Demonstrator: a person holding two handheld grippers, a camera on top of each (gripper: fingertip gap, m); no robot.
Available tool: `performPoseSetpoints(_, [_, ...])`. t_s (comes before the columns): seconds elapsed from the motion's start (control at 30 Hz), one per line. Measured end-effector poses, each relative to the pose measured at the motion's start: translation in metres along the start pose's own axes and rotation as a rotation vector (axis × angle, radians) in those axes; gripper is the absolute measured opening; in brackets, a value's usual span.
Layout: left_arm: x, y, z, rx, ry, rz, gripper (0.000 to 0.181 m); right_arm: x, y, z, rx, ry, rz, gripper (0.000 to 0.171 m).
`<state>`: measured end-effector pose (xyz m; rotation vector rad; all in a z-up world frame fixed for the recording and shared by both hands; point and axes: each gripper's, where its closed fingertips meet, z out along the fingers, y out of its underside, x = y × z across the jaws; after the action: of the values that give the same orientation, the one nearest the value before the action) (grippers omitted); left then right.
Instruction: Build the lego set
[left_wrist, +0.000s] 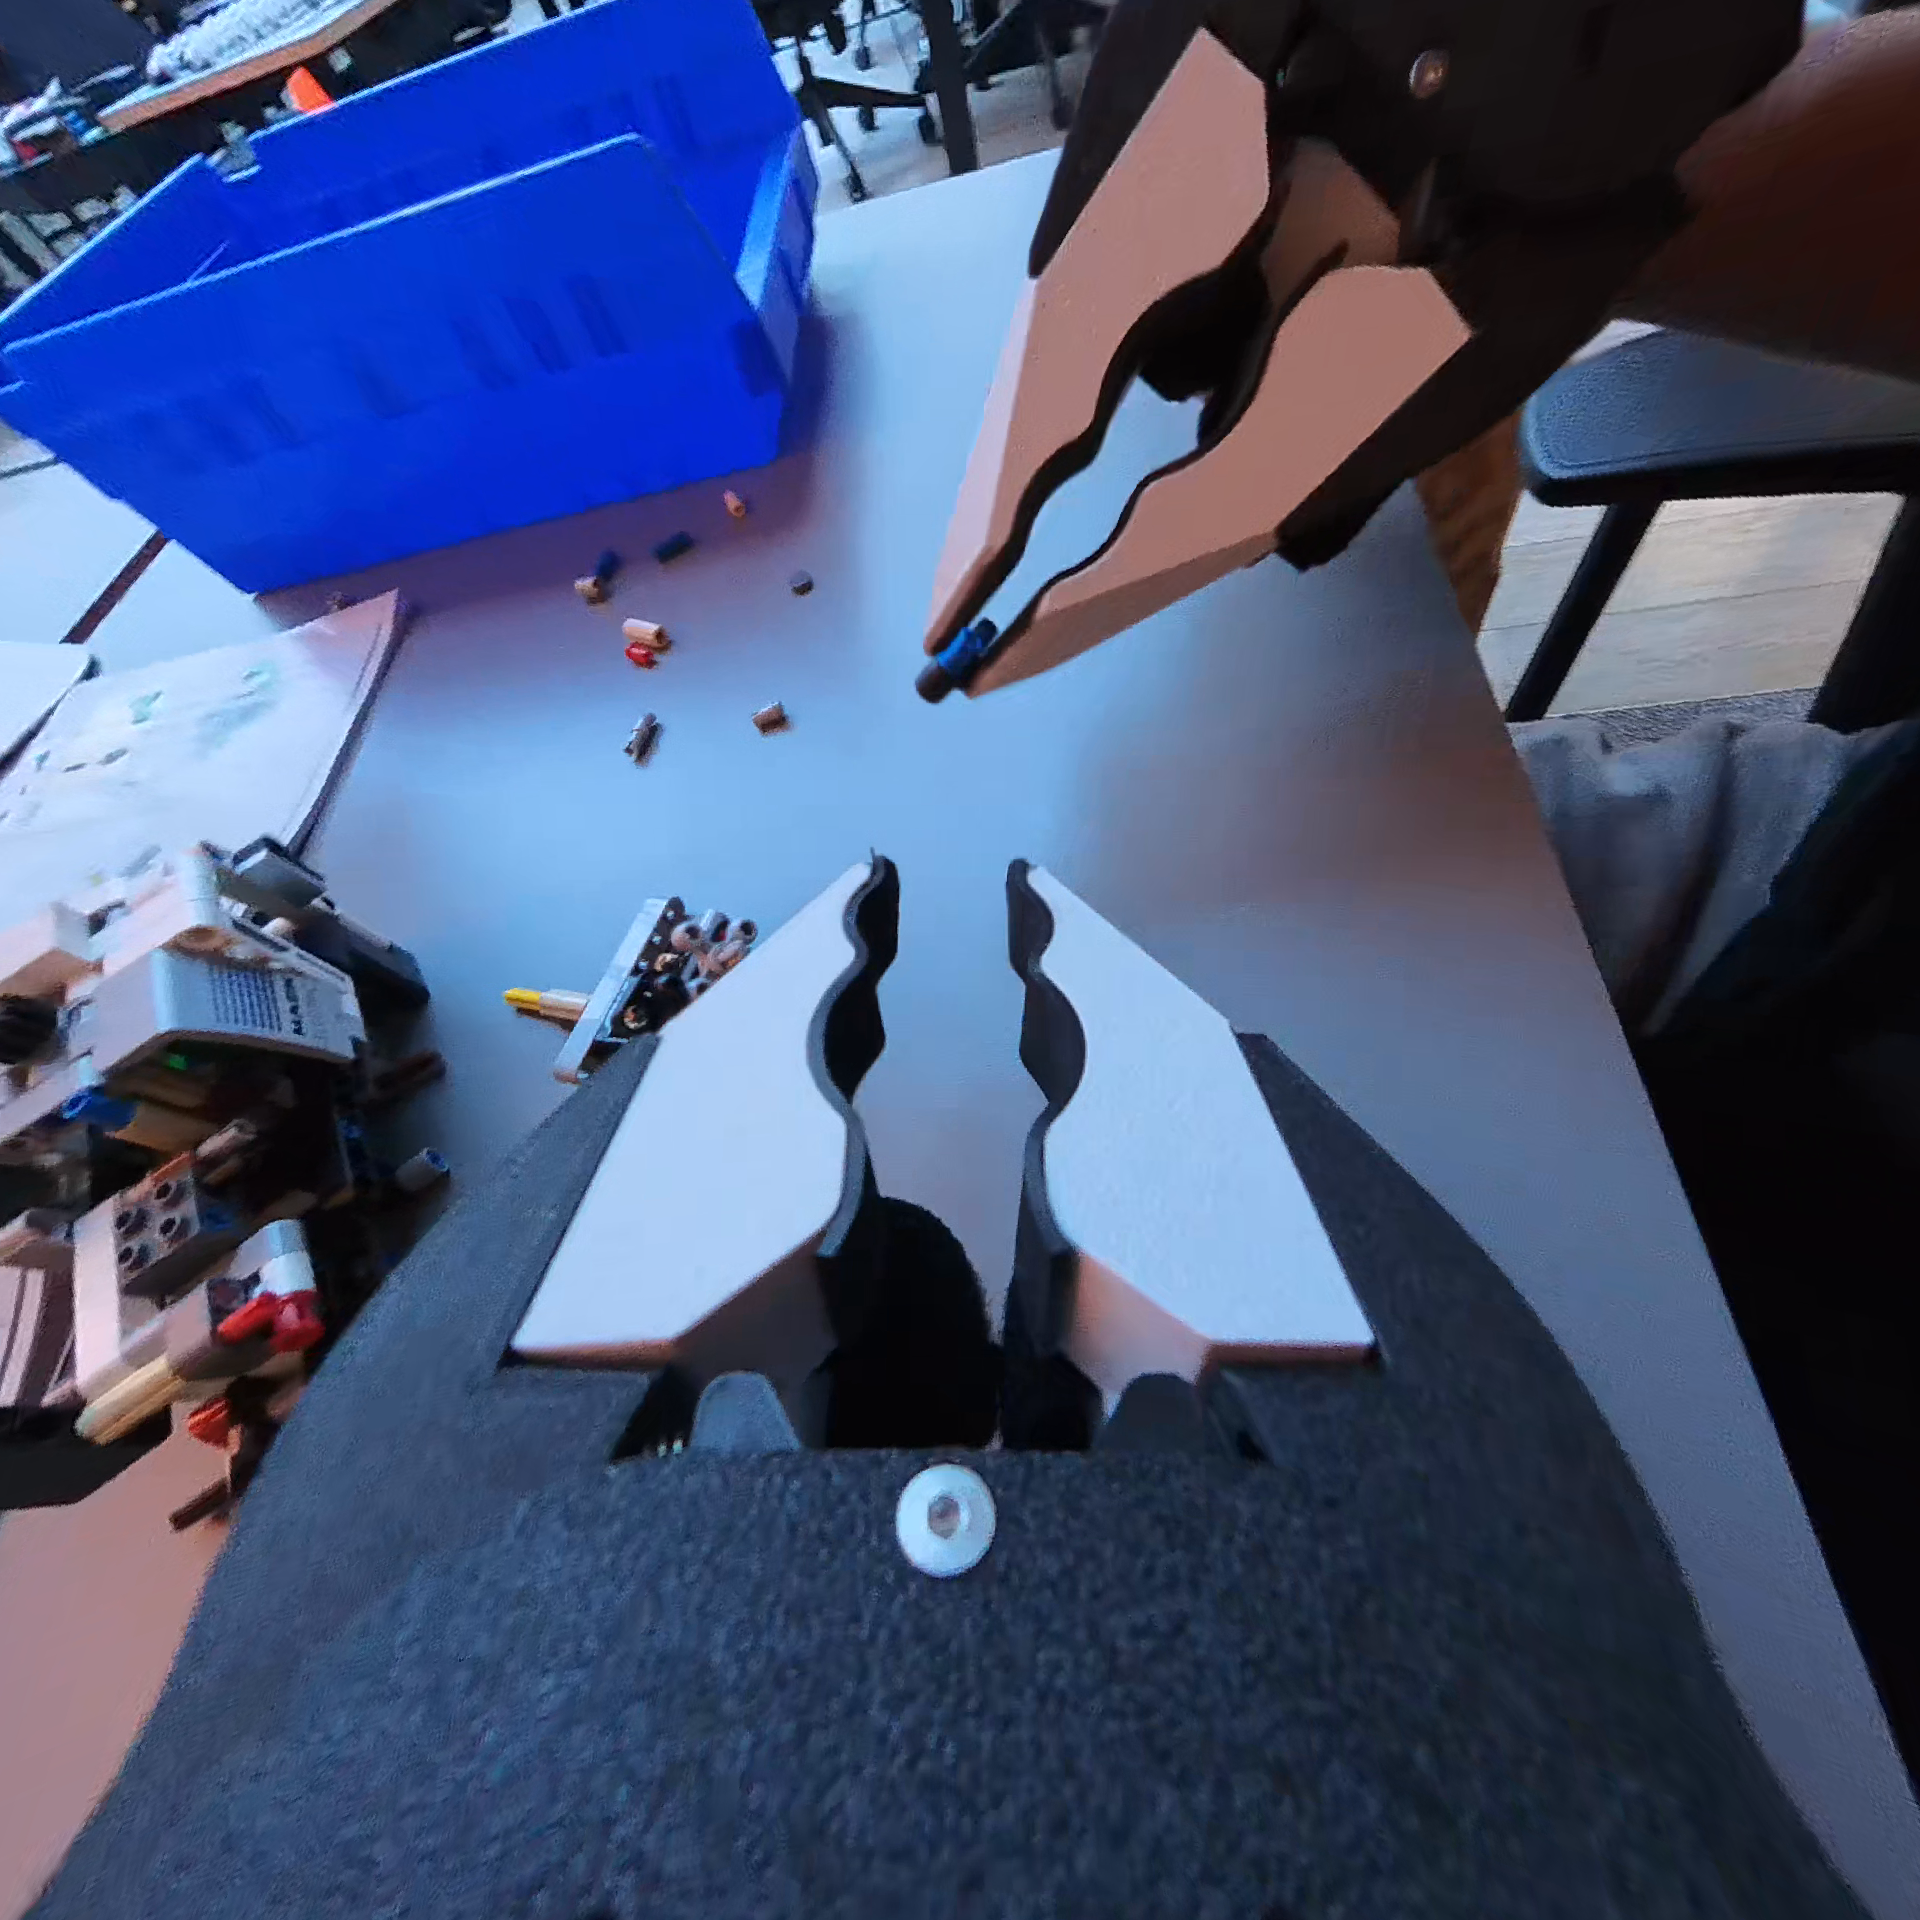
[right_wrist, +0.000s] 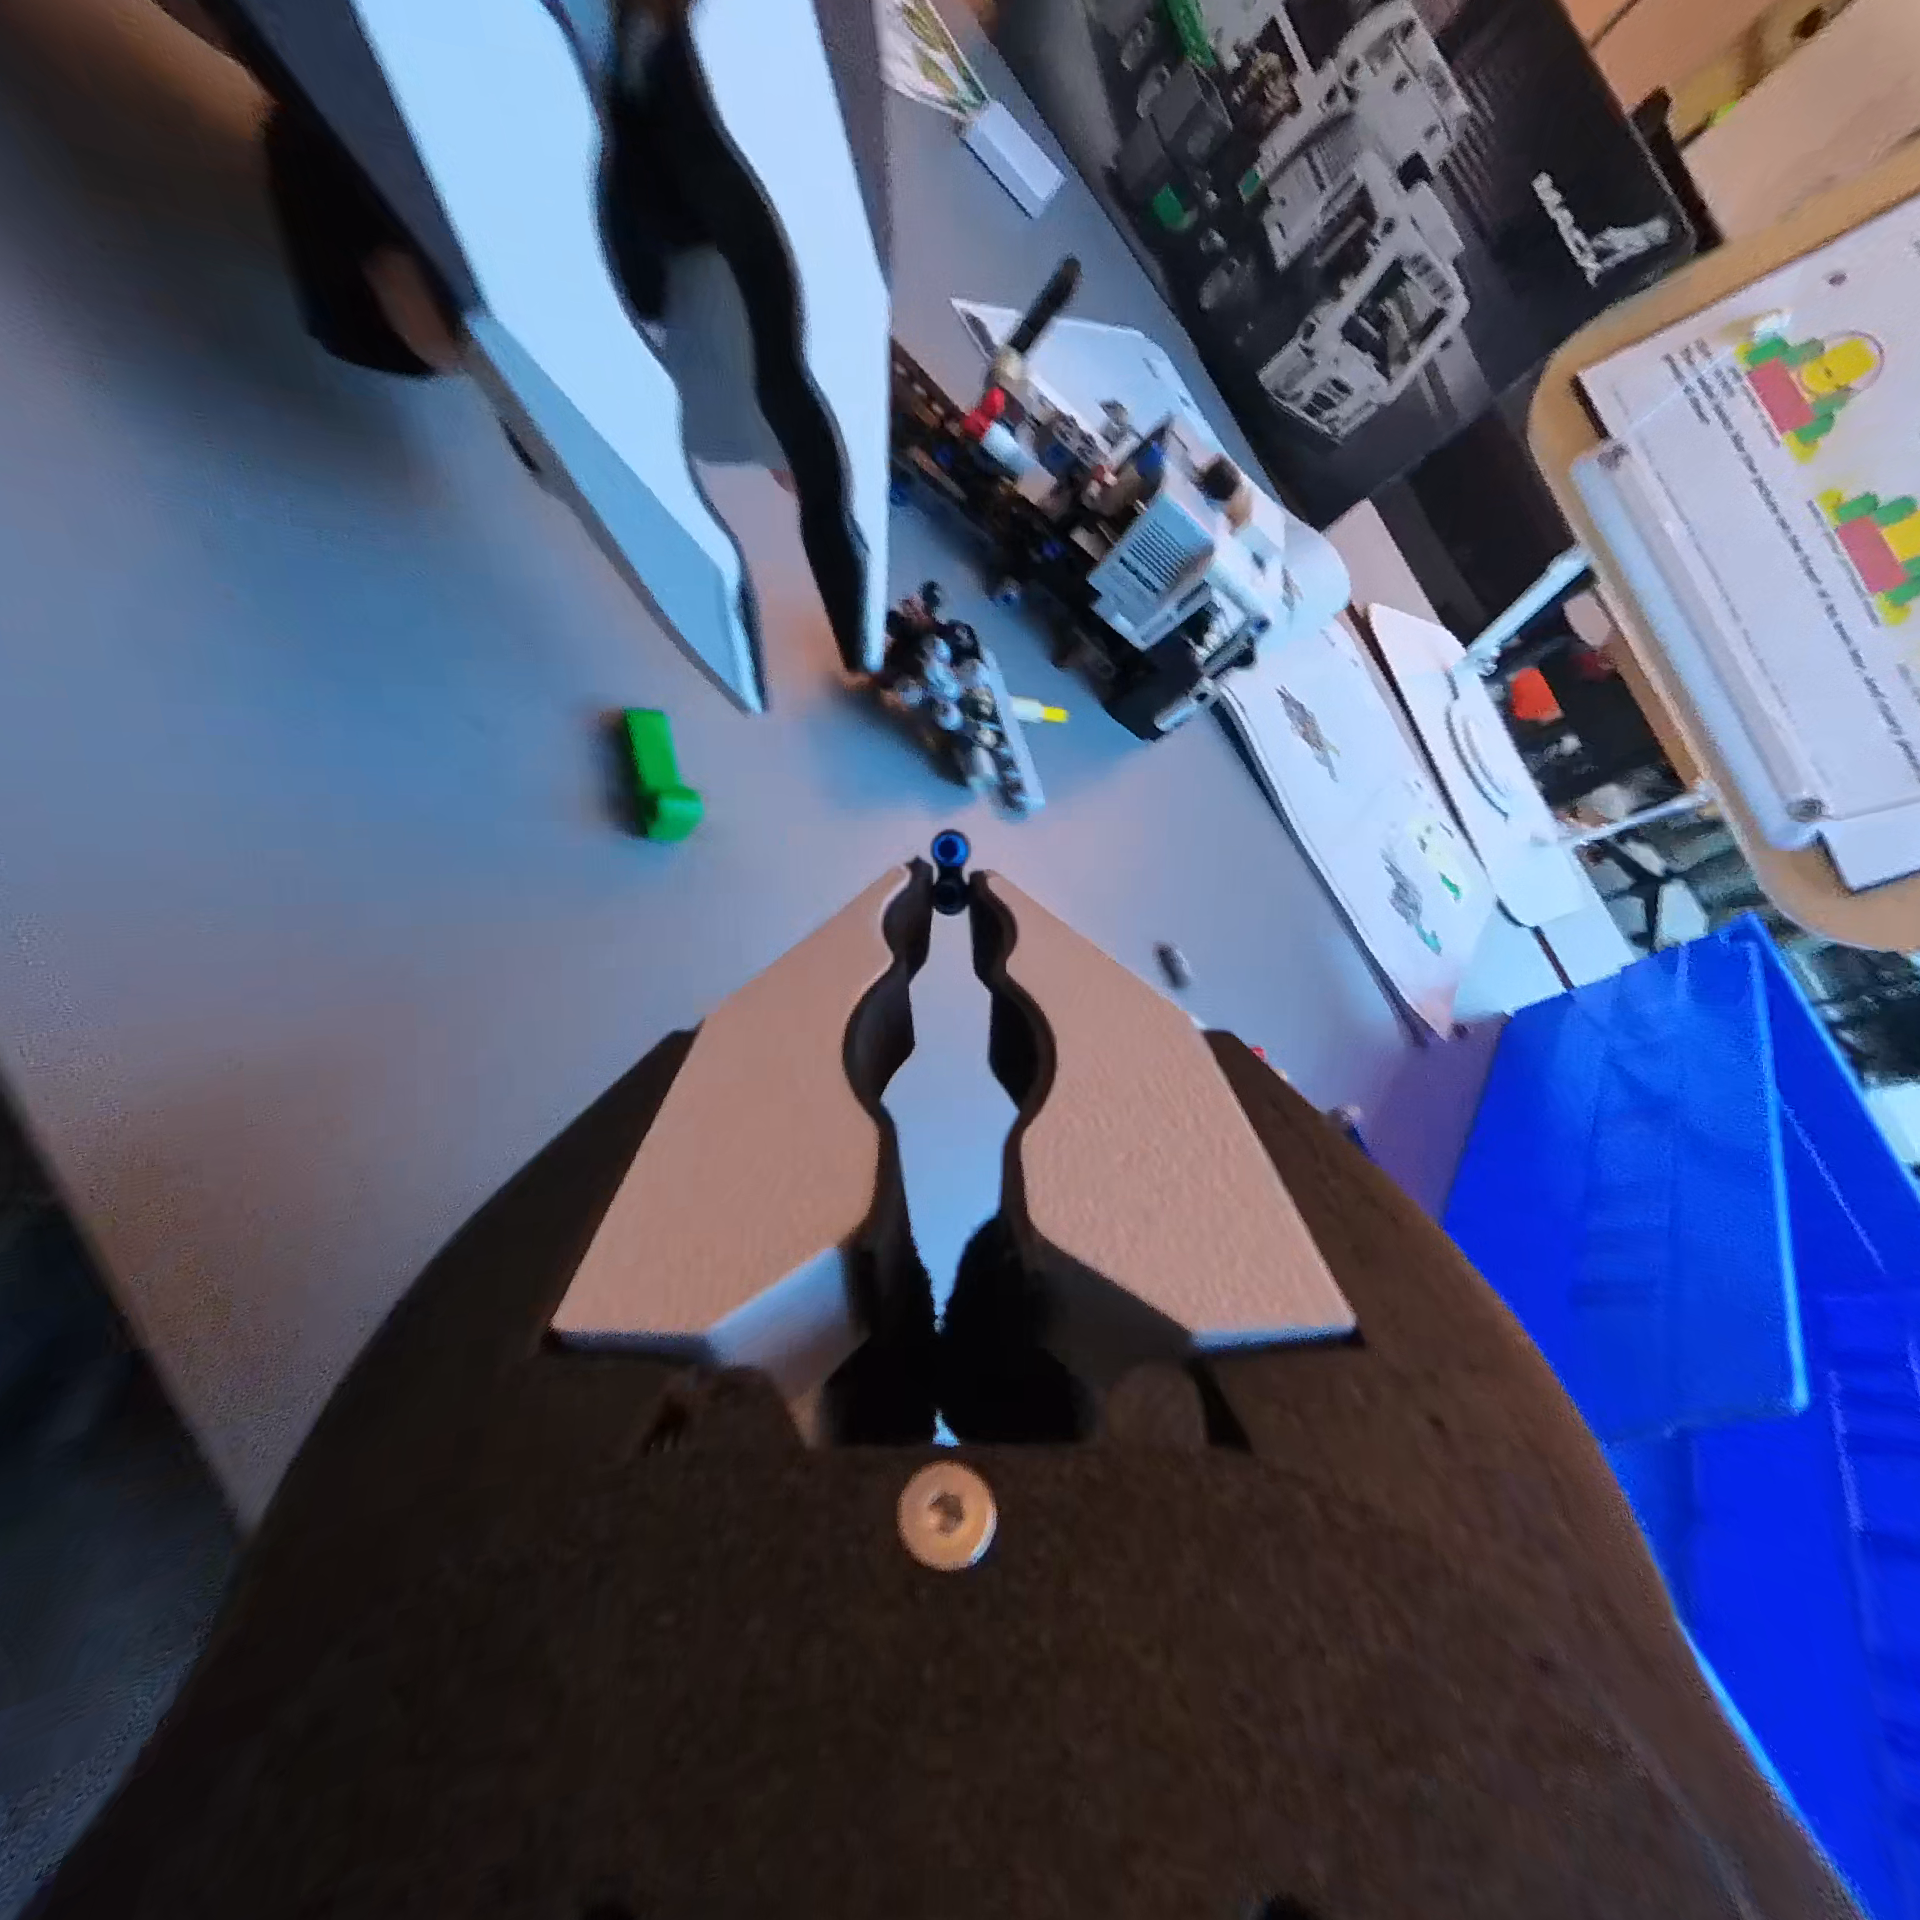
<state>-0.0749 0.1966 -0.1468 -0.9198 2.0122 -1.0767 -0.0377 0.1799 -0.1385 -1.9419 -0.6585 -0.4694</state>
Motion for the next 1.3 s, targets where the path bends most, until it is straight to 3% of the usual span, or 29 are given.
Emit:
performPoseSetpoints(0.23, [-0.011,0.003,-0.001,-0.015,-0.075,-0.061,0.018,0.054,0.036,0.013,-0.008,0.133,0.108,0.006])
performPoseSetpoints(0.53, [-0.006,-0.002,-0.001,0.025,0.098,-0.202,0.019,0.120,0.055,0.028,0.034,0.284,0.117,0.006])
performPoseSetpoints(0.73, [-0.033,-0.019,-0.003,0.158,-0.002,-0.214,0.013,0.131,0.075,0.032,0.012,0.284,0.170,0.006])
performPoseSetpoints(1.3, [-0.048,-0.012,0.008,0.113,0.023,-0.347,0.013,0.131,0.080,0.036,0.017,0.234,0.242,0.006])
